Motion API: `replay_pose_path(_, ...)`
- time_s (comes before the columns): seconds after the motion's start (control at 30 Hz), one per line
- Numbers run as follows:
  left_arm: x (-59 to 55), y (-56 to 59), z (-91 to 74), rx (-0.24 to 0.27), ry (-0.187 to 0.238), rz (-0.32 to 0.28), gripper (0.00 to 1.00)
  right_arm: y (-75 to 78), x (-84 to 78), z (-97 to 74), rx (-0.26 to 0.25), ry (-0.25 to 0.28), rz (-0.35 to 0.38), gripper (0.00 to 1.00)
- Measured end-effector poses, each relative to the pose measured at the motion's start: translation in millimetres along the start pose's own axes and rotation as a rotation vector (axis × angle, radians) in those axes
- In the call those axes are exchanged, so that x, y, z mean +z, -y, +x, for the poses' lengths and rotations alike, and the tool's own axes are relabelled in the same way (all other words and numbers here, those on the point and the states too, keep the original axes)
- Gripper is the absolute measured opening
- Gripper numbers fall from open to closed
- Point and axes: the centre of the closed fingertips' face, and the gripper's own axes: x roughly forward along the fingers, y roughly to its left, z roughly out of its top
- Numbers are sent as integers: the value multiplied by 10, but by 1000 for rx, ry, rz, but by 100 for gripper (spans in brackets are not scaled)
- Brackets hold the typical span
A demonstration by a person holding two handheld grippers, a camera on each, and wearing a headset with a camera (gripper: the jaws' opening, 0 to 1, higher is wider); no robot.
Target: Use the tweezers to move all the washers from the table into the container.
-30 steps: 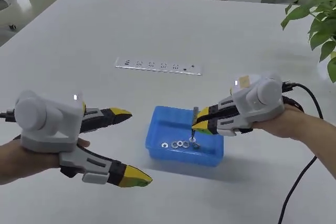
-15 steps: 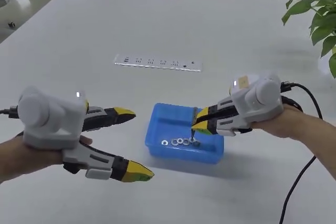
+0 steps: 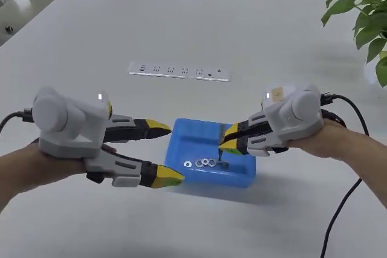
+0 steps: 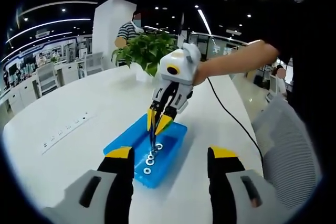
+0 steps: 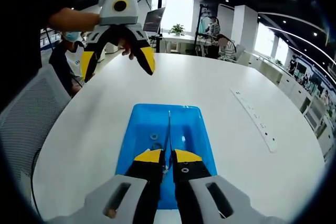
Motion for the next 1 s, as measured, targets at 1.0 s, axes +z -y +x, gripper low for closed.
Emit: replay_pose_path(1.0,205,-244,495,-51,-23,121,24,23,-11,12,4,3,-6,8)
